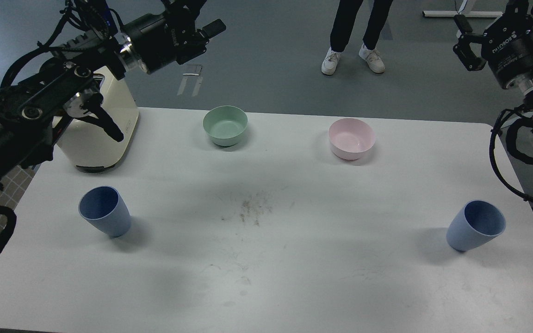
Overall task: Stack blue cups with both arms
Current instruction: 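Lower the left hand toward the blue cup nearest it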
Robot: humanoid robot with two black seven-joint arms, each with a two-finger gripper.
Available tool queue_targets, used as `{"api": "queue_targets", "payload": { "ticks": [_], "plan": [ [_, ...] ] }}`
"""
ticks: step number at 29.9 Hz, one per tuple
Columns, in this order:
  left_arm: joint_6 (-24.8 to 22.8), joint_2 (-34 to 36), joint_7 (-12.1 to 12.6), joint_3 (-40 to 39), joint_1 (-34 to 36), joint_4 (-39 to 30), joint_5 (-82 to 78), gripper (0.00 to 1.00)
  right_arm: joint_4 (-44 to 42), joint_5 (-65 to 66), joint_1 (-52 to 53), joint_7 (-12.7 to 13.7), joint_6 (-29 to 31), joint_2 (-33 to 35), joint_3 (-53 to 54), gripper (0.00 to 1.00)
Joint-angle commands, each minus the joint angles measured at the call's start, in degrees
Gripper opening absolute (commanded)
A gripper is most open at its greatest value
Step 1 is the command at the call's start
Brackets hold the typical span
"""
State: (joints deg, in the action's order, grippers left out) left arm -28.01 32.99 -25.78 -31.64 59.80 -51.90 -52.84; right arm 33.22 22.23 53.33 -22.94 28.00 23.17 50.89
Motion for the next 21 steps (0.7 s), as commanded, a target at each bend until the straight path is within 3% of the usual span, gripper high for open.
{"api": "queue_targets", "payload": {
  "ticks": [1, 8, 13, 21],
  "plan": [
    [0.01, 5.58, 0.03, 0.0, -0.74, -5.66, -9.28, 0.98, 0.01, 0.0, 0.11, 0.0, 0.0, 0.12, 0.0, 1.0],
    [0.01, 16.3, -0.06, 0.09, -3.28, -15.76, -17.38, 0.98, 0.01, 0.0, 0.11, 0.0, 0.0, -0.05, 0.0, 1.0],
    [0.01, 29.47, -0.41, 0.0, -7.67, -26.3, -24.85, 0.98, 0.1, 0.0, 0.11, 0.0, 0.0, 0.3, 0.0, 1.0],
    [0.01, 41.27, -2.22, 0.0, -14.97, -33.0, -32.05, 0.98, 0.1, 0.0, 0.11, 0.0, 0.0, -0.23, 0.0, 1.0]
  ]
}}
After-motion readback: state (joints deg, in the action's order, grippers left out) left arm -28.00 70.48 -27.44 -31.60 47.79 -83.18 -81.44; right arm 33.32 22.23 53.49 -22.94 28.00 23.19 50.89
